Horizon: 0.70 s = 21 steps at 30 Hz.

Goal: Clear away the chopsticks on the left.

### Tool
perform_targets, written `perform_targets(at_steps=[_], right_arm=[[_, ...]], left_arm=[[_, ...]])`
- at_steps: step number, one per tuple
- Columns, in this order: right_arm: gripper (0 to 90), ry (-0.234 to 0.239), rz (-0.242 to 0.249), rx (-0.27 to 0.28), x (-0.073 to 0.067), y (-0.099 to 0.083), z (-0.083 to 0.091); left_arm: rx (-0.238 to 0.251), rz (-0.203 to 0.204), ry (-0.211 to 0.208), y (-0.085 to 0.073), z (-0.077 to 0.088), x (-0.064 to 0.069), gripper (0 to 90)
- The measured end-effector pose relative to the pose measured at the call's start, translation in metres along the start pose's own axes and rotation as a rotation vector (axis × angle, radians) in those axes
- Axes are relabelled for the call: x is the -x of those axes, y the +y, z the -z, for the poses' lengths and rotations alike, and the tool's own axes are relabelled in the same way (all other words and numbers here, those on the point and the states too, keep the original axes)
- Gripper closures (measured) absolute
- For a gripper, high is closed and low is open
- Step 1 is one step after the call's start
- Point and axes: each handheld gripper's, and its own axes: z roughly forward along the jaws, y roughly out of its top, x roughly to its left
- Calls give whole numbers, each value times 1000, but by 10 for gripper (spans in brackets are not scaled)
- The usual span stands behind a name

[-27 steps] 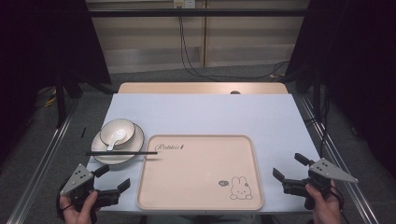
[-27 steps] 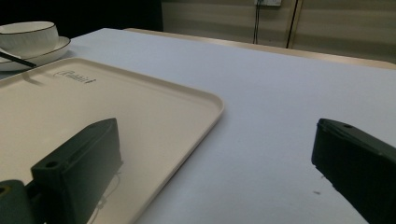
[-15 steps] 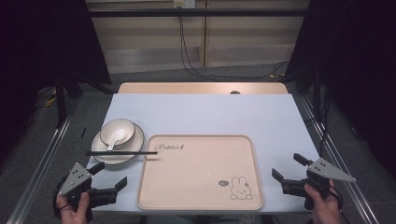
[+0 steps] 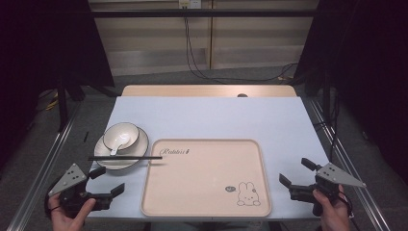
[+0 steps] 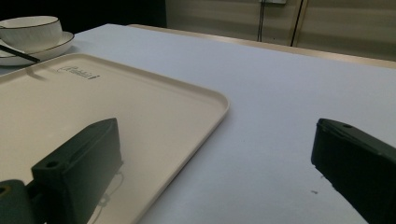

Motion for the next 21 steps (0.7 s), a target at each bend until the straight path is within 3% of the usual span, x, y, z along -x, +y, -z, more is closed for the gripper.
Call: perform_targets(at_steps=[1, 6, 7, 13, 15, 21], right_arm=[[14, 1, -1, 1, 0, 0, 0], [14, 4, 6, 4, 0, 0, 0], [14, 1, 6, 6, 0, 0, 0], [13, -7, 1, 0, 0, 0, -1], [13, -8, 1, 2, -1, 1, -1], [12, -1, 2, 2, -1, 1, -2]], left_arm=[[-3, 24, -32, 0, 2, -7, 71], [-15, -5, -46, 1, 5, -19, 89], [-22, 2, -70, 2, 5, -26, 86], [-75, -56, -97, 7, 1, -43, 82], [-69, -57, -112, 8, -2, -49, 149], [-106, -66, -110, 10, -13, -66, 134]])
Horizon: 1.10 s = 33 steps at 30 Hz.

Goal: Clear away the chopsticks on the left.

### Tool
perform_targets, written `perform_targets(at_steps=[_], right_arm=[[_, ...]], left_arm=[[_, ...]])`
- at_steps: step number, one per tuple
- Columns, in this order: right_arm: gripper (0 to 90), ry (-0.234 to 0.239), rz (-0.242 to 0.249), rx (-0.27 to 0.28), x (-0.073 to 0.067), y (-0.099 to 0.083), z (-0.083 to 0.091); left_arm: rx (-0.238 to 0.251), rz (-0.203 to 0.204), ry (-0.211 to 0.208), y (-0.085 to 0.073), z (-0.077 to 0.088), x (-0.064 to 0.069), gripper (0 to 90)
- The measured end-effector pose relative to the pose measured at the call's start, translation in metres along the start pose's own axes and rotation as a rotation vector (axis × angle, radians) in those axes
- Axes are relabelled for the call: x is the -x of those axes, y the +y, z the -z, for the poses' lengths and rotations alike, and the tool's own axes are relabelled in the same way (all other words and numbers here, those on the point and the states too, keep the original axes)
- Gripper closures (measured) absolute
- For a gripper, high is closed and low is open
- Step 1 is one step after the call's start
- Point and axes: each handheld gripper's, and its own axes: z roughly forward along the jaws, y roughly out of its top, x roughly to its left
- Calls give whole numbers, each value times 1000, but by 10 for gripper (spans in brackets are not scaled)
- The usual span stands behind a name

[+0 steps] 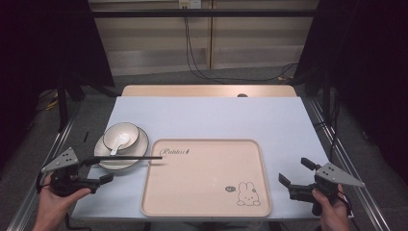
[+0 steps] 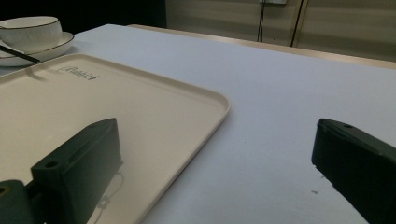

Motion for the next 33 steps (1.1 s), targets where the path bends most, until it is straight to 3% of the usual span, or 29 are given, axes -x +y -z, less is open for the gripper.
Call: perform_targets(at_steps=[1, 3, 4, 7, 8, 9, 10, 11, 13, 14, 17, 18, 23, 33], right_arm=[[12, 0, -2, 0, 0, 0, 0], [12, -2, -4, 0, 0, 0, 0], [12, 0, -4, 0, 1, 0, 0], [12, 0, -3, 0, 1, 0, 0], [12, 1, -2, 1, 0, 0, 0], [12, 1, -2, 1, 0, 0, 0], [12, -2, 1, 3, 0, 0, 0], [12, -2, 1, 3, 0, 0, 0], [12, 2, -3, 2, 0, 0, 0], [12, 2, -3, 2, 0, 0, 0], [12, -1, -4, 1, 0, 0, 0], [12, 1, -6, 1, 0, 0, 0], [12, 2, -5, 2, 0, 0, -1], [13, 19, -8, -1, -1, 0, -1]], left_arm=[[-18, -5, 18, 1, -2, -4, 136], [-44, -4, 9, 2, -6, -9, 143], [-74, -11, 36, 3, -9, -14, 142], [-84, -8, 29, 4, -12, -20, 164], [-89, 0, 24, 4, -13, -22, 216], [-94, -22, 24, 4, -14, -24, 216], [-95, -33, 13, 5, -15, -26, 307], [-94, -43, 7, 5, -16, -27, 307], [-100, -66, 12, 6, -19, -29, 443], [-107, -93, 12, 6, -20, -31, 443], [-118, -110, 11, 7, -24, -34, 537], [-128, -133, 23, 8, -25, -35, 578], [-142, -157, 6, 9, -28, -38, 637], [-175, -183, 5, 7, -37, -42, 637]])
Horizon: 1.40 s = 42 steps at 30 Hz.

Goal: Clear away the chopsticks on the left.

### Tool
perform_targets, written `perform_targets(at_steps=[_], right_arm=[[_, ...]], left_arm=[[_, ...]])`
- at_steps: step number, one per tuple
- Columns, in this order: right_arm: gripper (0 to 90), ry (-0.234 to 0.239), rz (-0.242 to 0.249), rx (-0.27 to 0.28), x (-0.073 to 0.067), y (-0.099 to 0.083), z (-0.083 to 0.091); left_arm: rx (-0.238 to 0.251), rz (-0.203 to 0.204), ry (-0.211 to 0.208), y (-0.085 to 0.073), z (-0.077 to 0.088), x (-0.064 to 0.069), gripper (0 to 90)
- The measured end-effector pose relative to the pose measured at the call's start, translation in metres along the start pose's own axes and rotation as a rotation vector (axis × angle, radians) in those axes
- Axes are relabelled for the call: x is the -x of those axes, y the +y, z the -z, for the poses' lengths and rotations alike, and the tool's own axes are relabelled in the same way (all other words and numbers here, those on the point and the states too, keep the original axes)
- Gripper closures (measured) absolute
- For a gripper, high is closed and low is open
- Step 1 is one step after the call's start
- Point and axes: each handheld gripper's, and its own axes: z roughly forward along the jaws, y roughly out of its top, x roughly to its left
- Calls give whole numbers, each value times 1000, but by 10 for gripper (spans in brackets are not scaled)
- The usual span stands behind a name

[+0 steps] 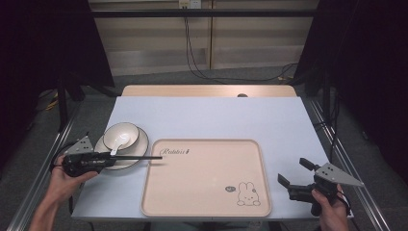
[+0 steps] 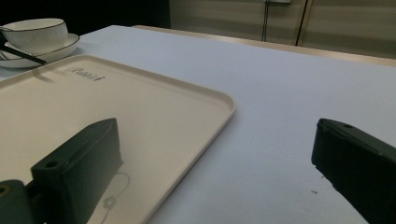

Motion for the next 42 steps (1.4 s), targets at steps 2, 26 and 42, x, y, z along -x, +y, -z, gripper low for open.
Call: perform_targets(at_steps=[2, 26, 42], right_arm=[[13, -4, -3, -1, 0, 0, 0], [12, -12, -20, -6, 1, -1, -2], [12, -11, -24, -4, 2, 0, -2]], left_arm=[[-4, -10, -2, 0, -2, 0, 664], [-114, -129, -147, 11, -17, 0, 779], [-81, -48, -149, 12, 2, 8, 859]])
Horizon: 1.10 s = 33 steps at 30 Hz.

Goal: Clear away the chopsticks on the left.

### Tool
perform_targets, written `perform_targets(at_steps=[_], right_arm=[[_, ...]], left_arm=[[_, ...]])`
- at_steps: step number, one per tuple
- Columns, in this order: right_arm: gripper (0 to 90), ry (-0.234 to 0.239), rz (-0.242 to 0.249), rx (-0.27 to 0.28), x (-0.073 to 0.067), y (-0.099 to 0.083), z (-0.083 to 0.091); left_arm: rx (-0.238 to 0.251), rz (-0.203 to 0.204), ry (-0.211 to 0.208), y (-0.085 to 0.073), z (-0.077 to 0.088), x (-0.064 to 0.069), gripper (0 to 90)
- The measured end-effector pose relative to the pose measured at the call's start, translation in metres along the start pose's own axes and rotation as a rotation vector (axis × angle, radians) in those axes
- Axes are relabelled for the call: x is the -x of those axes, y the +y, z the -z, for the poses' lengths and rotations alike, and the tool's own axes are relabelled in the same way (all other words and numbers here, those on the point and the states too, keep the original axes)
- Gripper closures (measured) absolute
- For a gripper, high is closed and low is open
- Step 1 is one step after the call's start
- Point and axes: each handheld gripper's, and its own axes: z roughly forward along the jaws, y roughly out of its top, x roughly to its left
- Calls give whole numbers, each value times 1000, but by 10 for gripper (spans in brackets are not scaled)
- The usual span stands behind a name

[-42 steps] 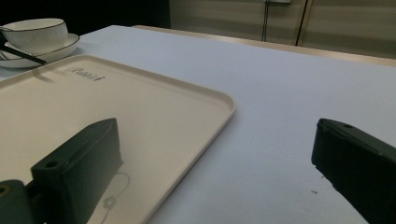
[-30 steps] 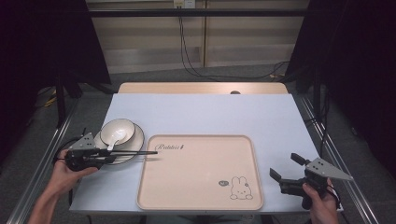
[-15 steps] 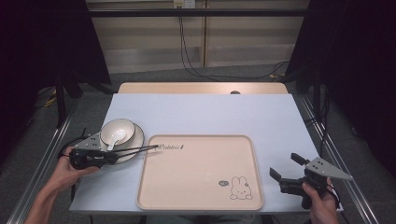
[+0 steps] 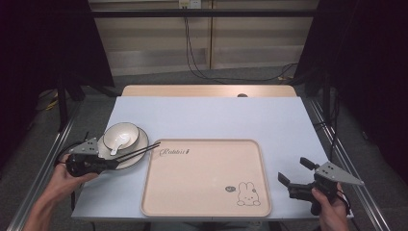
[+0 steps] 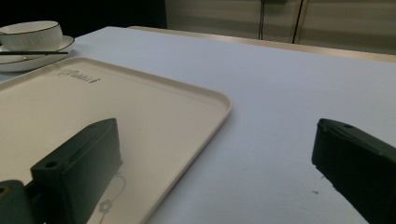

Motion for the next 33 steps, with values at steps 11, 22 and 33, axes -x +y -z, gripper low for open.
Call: perform_targets(at_steps=[11, 22, 33], right_arm=[[9, 14, 0, 7, -1, 1, 0], [10, 16, 4, 13, -1, 1, 0], [10, 24, -12, 21, 0, 1, -1]], left_arm=[[99, 213, 34, -4, 18, 36, 859], [148, 315, 55, 3, 19, 72, 860], [156, 425, 100, 18, -4, 112, 860]])
